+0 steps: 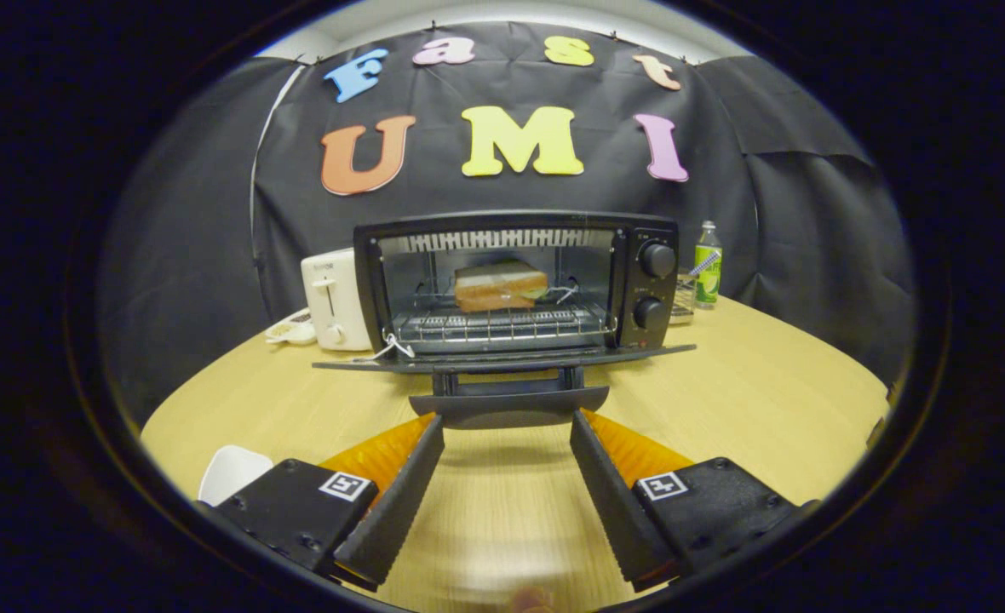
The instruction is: Open the toaster oven, put the food inside, and close the toaster oven door.
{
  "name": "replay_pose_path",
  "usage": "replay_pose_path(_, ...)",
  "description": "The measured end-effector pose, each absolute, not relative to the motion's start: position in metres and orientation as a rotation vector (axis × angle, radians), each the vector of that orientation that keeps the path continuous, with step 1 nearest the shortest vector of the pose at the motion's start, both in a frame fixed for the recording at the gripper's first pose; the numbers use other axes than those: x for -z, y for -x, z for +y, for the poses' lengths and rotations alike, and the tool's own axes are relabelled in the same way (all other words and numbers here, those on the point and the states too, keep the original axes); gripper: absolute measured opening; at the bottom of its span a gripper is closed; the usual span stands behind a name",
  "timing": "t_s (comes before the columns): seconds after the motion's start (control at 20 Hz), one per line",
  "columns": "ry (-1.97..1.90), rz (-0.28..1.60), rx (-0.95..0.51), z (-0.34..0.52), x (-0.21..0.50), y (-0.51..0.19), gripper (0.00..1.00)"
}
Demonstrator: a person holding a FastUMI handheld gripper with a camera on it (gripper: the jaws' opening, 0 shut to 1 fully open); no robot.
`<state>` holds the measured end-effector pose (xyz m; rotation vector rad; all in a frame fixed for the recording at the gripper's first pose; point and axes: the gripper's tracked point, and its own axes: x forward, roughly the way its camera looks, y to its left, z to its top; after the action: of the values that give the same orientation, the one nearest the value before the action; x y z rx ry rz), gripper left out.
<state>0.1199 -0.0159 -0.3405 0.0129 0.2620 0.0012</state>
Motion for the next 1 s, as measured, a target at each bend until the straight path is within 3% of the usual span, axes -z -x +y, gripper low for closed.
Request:
replay_pose_path(0.6,0.077,0.091,-0.026,-0.016,0.303,-0.142,1.0)
replay_pose_path(1.0,0.034,0.108,-0.035,-0.019,0.271,-0.155,1.0)
